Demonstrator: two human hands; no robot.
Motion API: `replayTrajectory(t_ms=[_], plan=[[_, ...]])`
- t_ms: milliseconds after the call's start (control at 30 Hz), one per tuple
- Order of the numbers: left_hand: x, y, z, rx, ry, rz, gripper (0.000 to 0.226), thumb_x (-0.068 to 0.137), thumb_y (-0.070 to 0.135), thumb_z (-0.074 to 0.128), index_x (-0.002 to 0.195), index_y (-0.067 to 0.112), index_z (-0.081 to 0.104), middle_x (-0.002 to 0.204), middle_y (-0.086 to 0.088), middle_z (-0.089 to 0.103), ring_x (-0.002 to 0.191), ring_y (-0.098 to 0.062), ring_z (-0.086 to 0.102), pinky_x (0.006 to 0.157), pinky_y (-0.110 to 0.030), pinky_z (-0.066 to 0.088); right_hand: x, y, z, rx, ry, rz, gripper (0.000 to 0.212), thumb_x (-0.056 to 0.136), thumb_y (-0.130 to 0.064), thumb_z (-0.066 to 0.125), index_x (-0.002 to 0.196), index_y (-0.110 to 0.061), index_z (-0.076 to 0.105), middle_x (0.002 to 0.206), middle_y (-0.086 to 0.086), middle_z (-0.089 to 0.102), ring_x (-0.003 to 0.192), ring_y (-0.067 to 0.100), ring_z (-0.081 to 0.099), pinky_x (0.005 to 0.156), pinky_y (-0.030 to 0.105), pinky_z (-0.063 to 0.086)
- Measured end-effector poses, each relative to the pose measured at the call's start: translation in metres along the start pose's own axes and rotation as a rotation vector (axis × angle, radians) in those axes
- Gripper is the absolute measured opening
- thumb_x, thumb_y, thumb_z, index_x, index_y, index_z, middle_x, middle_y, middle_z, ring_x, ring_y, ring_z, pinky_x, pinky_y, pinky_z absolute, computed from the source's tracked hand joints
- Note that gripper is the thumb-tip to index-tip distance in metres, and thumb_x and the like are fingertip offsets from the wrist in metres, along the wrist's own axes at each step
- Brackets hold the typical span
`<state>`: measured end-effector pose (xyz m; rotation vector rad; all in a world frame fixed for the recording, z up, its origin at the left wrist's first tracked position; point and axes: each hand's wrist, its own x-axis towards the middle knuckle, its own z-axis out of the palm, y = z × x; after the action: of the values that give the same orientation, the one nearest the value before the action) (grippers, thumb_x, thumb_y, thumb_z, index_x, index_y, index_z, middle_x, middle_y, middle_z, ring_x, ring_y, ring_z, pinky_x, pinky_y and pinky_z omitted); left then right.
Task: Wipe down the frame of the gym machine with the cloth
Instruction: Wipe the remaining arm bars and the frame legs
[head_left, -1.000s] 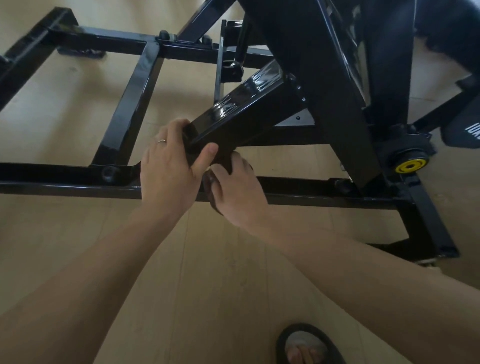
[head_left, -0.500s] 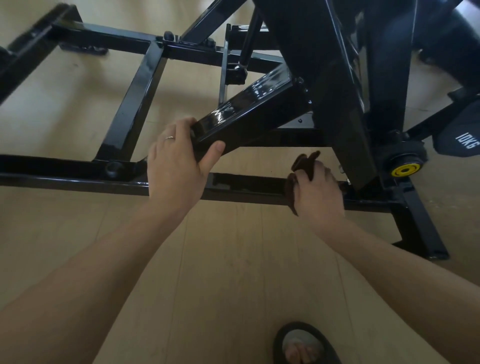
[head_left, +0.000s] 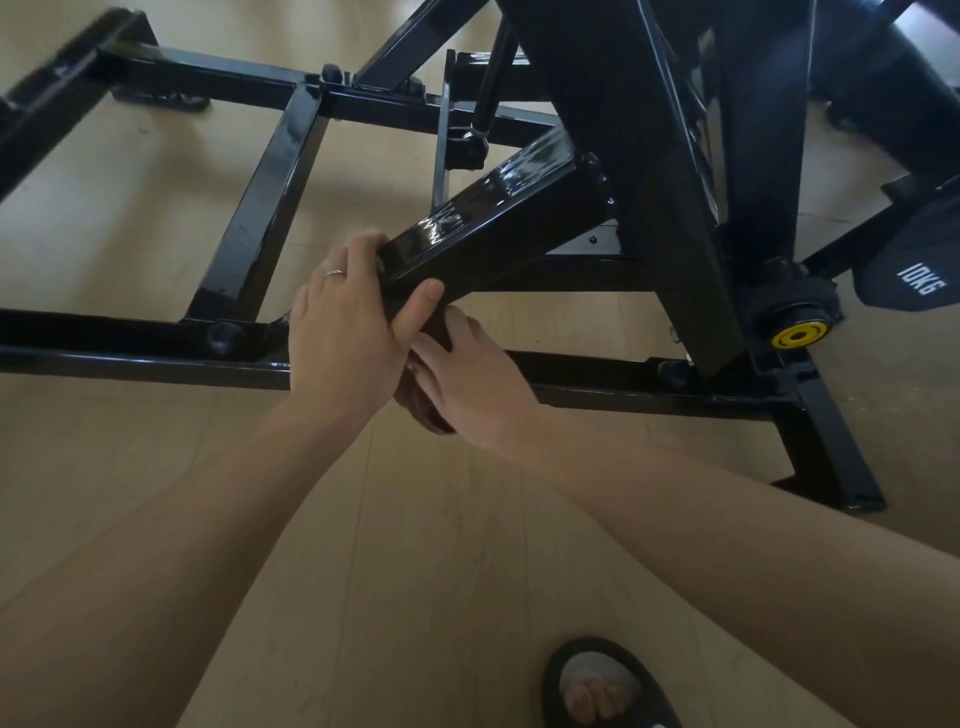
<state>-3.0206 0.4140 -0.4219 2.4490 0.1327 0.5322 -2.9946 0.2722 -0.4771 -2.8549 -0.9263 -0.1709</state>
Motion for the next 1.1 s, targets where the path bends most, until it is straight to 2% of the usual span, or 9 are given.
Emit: replayTrajectory(t_ms=[67, 167, 300, 433, 667, 767, 900, 967, 1100], plan=[[0.001, -0.002, 0.0, -0.002, -0.006, 0.0, 0.063, 0.096, 0.066, 0.042, 0.132, 0.015, 0.048, 0.116, -0.007, 0.061, 0.108, -0.029, 0.06, 0.093, -0.054, 0.051, -0.018, 0.022, -0.009, -0.048, -0.044, 0.046, 0.038, 0.105, -0.038, 0.042, 0.136, -0.019, 0.054, 0.144, 0.018, 0.045, 0.127, 0.034, 0.052, 0.104, 0.044, 0.05], [0.001, -0.004, 0.001, 0.011, -0.017, 0.001, 0.063, 0.096, 0.069, 0.038, 0.132, 0.018, 0.045, 0.115, -0.006, 0.062, 0.108, -0.03, 0.061, 0.092, -0.055, 0.052, -0.054, 0.07, -0.017, -0.138, -0.104, 0.238, 0.038, 0.106, -0.035, 0.046, 0.139, -0.018, 0.053, 0.144, 0.02, 0.043, 0.126, 0.035, 0.053, 0.102, 0.045, 0.052], [0.002, -0.003, 0.001, 0.022, -0.028, -0.008, 0.062, 0.096, 0.067, 0.039, 0.133, 0.018, 0.044, 0.116, -0.006, 0.062, 0.109, -0.03, 0.06, 0.093, -0.056, 0.051, -0.088, 0.099, -0.018, -0.259, -0.021, 0.412, 0.035, 0.102, -0.028, 0.054, 0.132, -0.011, 0.056, 0.131, 0.025, 0.048, 0.118, 0.043, 0.055, 0.094, 0.051, 0.055], [0.001, -0.003, -0.001, 0.012, -0.049, -0.003, 0.06, 0.098, 0.066, 0.041, 0.134, 0.018, 0.043, 0.117, -0.007, 0.061, 0.11, -0.03, 0.06, 0.093, -0.057, 0.051, -0.07, 0.089, -0.011, -0.278, -0.003, 0.365, 0.033, 0.101, -0.025, 0.052, 0.127, -0.007, 0.06, 0.125, 0.029, 0.051, 0.11, 0.048, 0.055, 0.094, 0.057, 0.051], [0.0, -0.001, -0.007, 0.005, -0.07, 0.01, 0.07, 0.095, 0.072, 0.034, 0.135, 0.016, 0.042, 0.121, -0.009, 0.058, 0.11, -0.03, 0.06, 0.092, -0.055, 0.053, -0.029, 0.016, -0.004, -0.094, 0.027, 0.117, 0.042, 0.102, -0.048, 0.047, 0.132, -0.019, 0.054, 0.138, 0.021, 0.046, 0.124, 0.04, 0.05, 0.105, 0.052, 0.048], [0.002, 0.0, -0.008, 0.016, -0.09, 0.002, 0.069, 0.095, 0.069, 0.036, 0.136, 0.014, 0.043, 0.12, -0.01, 0.058, 0.106, -0.03, 0.059, 0.089, -0.052, 0.054, -0.008, 0.001, 0.0, -0.067, 0.021, 0.031, 0.041, 0.099, -0.046, 0.056, 0.129, -0.018, 0.056, 0.135, 0.02, 0.048, 0.122, 0.04, 0.052, 0.103, 0.052, 0.048], [0.005, 0.001, -0.011, -0.004, -0.158, -0.014, 0.059, 0.099, 0.059, 0.045, 0.14, 0.017, 0.04, 0.127, -0.008, 0.054, 0.111, -0.024, 0.058, 0.091, -0.042, 0.053, -0.011, 0.014, -0.018, 0.123, -0.025, 0.061, 0.037, 0.1, -0.036, 0.061, 0.133, -0.024, 0.055, 0.141, 0.014, 0.045, 0.128, 0.032, 0.048, 0.11, 0.046, 0.046], [0.006, 0.001, -0.013, -0.004, -0.186, -0.028, 0.059, 0.098, 0.059, 0.045, 0.141, 0.019, 0.038, 0.131, -0.007, 0.052, 0.114, -0.025, 0.057, 0.092, -0.043, 0.053, -0.023, 0.025, -0.032, 0.21, 0.063, 0.134, 0.037, 0.098, -0.029, 0.065, 0.134, -0.023, 0.056, 0.146, 0.014, 0.042, 0.133, 0.031, 0.046, 0.113, 0.042, 0.043], [0.005, 0.003, -0.012, -0.003, -0.185, -0.047, 0.058, 0.099, 0.058, 0.046, 0.14, 0.019, 0.038, 0.133, -0.008, 0.051, 0.114, -0.026, 0.058, 0.092, -0.043, 0.054, -0.036, 0.049, -0.057, 0.121, 0.475, 0.243, 0.044, 0.093, -0.016, 0.067, 0.135, -0.018, 0.056, 0.144, 0.026, 0.043, 0.13, 0.043, 0.047, 0.108, 0.048, 0.044]])
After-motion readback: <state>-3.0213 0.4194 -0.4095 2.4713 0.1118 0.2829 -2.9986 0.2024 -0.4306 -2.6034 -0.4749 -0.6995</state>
